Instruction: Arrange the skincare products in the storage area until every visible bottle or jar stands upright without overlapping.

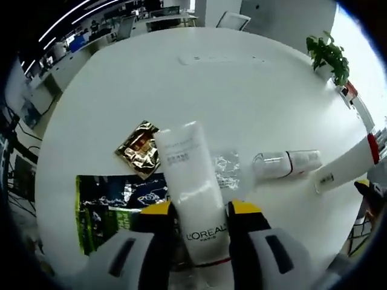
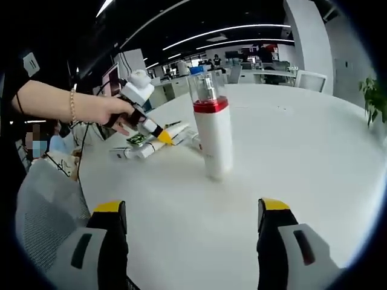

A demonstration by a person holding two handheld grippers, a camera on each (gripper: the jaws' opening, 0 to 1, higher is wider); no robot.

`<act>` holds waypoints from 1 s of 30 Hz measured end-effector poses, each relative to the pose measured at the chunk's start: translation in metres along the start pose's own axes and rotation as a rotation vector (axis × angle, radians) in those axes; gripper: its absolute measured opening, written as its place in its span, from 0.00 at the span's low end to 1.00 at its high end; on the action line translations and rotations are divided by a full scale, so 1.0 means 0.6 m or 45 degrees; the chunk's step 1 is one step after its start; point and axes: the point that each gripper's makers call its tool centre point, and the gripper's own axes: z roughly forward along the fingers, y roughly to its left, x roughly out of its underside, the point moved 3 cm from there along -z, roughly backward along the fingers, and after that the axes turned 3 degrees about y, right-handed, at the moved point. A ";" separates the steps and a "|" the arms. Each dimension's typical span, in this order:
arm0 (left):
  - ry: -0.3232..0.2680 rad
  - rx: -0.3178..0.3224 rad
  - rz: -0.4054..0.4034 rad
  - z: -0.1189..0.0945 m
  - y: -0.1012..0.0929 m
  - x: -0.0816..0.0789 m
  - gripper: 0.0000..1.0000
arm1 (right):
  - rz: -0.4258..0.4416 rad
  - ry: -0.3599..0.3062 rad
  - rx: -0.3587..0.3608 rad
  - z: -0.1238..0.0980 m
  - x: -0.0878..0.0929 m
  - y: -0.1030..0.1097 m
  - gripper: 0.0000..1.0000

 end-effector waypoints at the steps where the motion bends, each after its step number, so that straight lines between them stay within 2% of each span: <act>1: -0.006 0.009 -0.023 0.000 0.002 0.000 0.35 | 0.000 -0.001 -0.001 0.000 0.000 0.001 0.89; 5: -0.060 0.107 -0.193 -0.002 -0.001 -0.002 0.34 | 0.000 -0.005 -0.005 -0.001 -0.001 0.005 0.89; 7: -0.063 0.154 -0.241 -0.005 -0.005 0.001 0.33 | 0.001 -0.006 -0.007 0.000 -0.001 0.005 0.89; 12: -0.103 0.160 -0.169 -0.018 -0.016 0.002 0.32 | 0.001 -0.011 -0.021 0.003 -0.002 0.013 0.89; 15: -0.135 0.194 -0.155 -0.035 -0.025 0.004 0.32 | 0.000 -0.021 -0.033 0.003 -0.006 0.023 0.89; 16: -0.170 0.225 -0.155 -0.043 -0.032 0.001 0.32 | 0.000 -0.024 -0.037 0.003 -0.007 0.026 0.89; 21: -0.219 0.272 -0.145 -0.058 -0.032 -0.005 0.32 | 0.015 -0.041 -0.068 0.005 -0.011 0.041 0.88; 24: -0.251 0.299 -0.130 -0.088 -0.039 -0.002 0.32 | 0.042 -0.069 -0.084 0.004 -0.018 0.050 0.87; 30: -0.293 0.336 -0.067 -0.110 -0.050 -0.003 0.32 | 0.087 -0.134 -0.122 0.006 -0.042 0.065 0.86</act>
